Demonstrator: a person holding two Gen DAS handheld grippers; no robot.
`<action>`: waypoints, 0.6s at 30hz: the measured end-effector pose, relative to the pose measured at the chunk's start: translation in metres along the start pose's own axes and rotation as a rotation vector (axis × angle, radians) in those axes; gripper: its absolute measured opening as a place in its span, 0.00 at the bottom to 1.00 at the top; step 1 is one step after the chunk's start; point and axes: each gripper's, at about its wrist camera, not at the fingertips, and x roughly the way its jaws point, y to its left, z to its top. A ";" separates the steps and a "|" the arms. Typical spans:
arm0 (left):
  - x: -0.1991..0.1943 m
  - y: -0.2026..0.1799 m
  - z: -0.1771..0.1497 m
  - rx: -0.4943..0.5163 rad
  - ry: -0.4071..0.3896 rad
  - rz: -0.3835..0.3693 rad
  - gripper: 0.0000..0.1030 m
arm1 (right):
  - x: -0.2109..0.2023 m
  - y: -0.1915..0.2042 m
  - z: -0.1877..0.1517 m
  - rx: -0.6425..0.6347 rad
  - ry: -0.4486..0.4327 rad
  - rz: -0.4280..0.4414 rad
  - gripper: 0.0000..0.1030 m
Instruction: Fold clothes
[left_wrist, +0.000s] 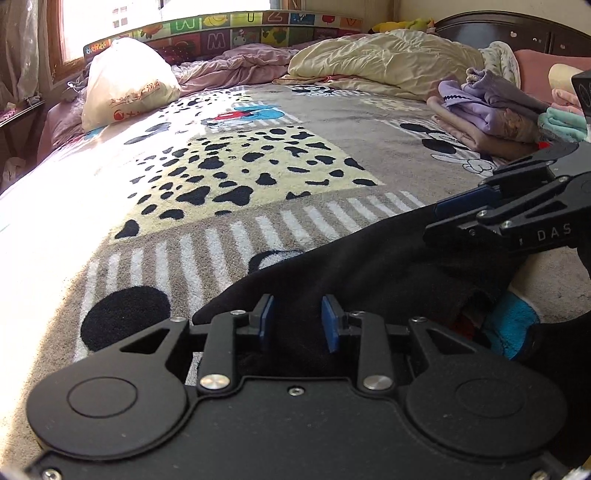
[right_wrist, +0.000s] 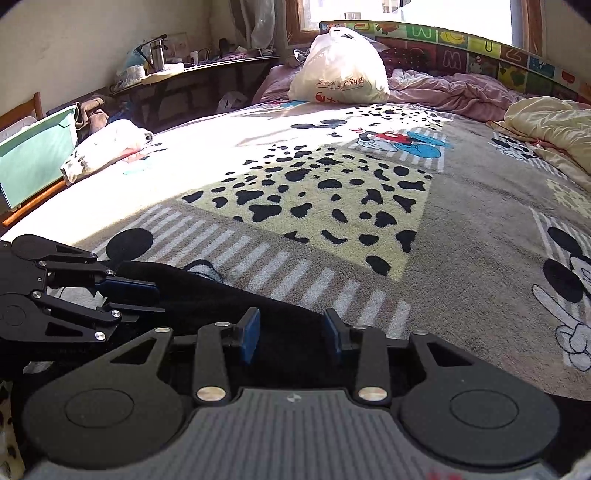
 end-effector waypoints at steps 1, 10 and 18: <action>0.002 -0.001 -0.002 0.011 0.015 0.004 0.28 | -0.006 0.002 -0.006 -0.016 0.003 0.010 0.37; -0.005 -0.004 0.001 0.004 -0.026 -0.029 0.34 | -0.027 -0.016 -0.028 -0.010 -0.012 -0.155 0.37; -0.016 -0.013 0.007 -0.011 -0.078 -0.107 0.34 | -0.095 -0.076 -0.102 0.335 -0.032 -0.354 0.39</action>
